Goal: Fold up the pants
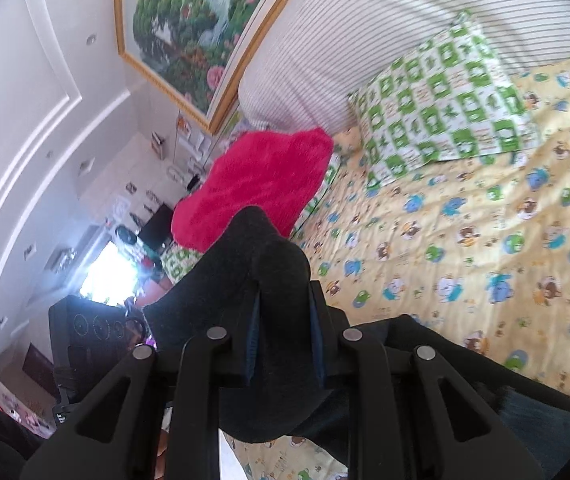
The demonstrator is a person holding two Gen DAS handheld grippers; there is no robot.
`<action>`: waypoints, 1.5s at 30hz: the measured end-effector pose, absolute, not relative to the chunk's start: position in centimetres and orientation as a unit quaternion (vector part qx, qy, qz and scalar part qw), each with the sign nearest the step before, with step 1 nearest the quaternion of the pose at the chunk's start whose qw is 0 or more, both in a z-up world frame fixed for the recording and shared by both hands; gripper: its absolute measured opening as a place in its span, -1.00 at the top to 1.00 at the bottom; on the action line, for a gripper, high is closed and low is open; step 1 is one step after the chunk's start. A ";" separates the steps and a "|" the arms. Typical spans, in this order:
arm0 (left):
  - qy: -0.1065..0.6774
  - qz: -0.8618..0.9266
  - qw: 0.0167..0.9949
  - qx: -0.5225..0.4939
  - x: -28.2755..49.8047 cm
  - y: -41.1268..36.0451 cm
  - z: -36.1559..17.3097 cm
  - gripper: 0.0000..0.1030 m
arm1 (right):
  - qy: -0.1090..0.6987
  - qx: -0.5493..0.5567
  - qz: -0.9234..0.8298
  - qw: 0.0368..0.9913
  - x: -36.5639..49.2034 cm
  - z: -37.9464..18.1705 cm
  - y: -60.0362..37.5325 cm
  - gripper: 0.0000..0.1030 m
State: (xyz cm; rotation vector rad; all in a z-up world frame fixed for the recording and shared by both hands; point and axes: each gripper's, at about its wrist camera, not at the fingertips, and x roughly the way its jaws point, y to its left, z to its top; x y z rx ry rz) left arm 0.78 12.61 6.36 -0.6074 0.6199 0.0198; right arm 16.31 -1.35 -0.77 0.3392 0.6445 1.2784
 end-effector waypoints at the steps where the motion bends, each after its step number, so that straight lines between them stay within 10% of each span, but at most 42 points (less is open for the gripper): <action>1: 0.303 0.006 0.908 -0.289 1.2 11.8 6.5 0.43 | 0.292 0.161 0.580 0.744 16.4 -0.9 -2.2 0.53; 45: 0.364 -0.066 0.926 -0.082 6.1 -4.1 1.7 0.25 | 0.295 0.331 0.464 0.767 20.4 -10.3 -19.7 0.30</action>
